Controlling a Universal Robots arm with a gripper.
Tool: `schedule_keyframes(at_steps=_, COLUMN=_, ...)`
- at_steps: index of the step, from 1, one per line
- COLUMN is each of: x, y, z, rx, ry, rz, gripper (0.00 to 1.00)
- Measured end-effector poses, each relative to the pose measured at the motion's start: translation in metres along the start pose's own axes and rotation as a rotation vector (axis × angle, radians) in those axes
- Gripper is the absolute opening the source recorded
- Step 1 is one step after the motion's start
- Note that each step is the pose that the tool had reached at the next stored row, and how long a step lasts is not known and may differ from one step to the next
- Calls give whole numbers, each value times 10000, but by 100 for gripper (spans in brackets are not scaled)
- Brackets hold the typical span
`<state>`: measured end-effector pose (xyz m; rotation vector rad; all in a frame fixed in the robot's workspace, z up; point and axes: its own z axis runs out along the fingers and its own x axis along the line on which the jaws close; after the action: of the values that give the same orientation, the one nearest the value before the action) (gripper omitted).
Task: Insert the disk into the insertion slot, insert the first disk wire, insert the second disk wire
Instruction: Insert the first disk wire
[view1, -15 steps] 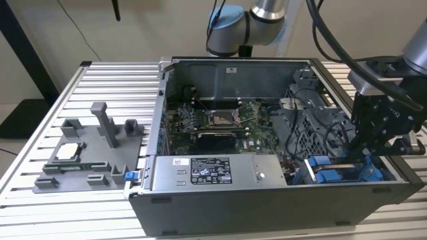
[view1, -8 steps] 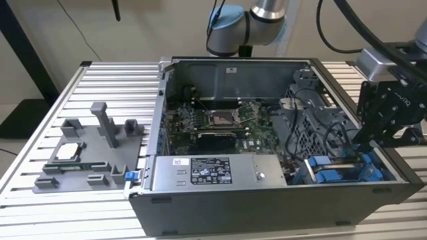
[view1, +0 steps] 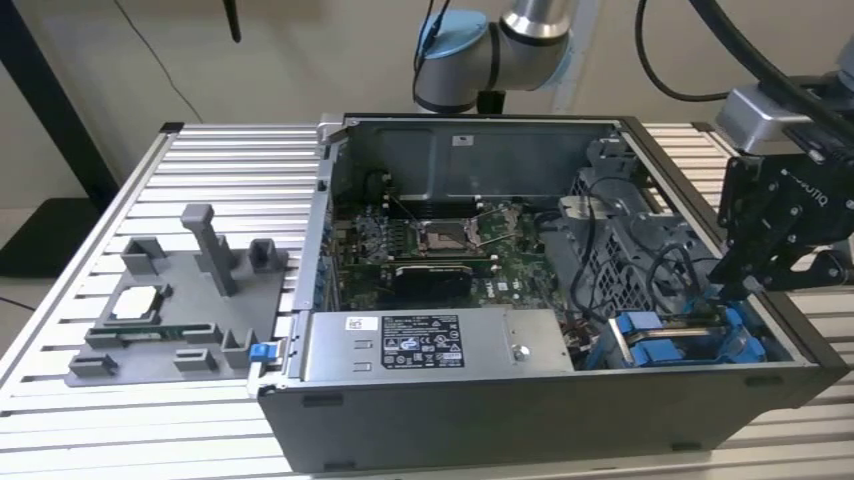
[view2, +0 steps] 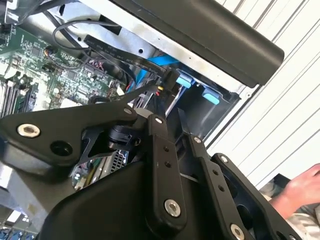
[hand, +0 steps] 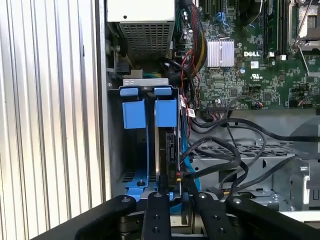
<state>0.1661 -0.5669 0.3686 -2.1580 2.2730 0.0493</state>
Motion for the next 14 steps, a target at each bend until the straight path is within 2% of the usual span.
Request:
schedule_keyframes(at_steps=3, x=-3, y=-59, z=0, rx=-62, ry=1, rz=2, gripper=100)
schedule_keyframes(at_steps=11, x=-13, y=-174, z=-2, rx=-130, ry=4, rz=-1, gripper=100)
schedule_keyframes(at_steps=14, x=-15, y=-205, z=-5, rx=-218, ry=8, rz=1, gripper=100)
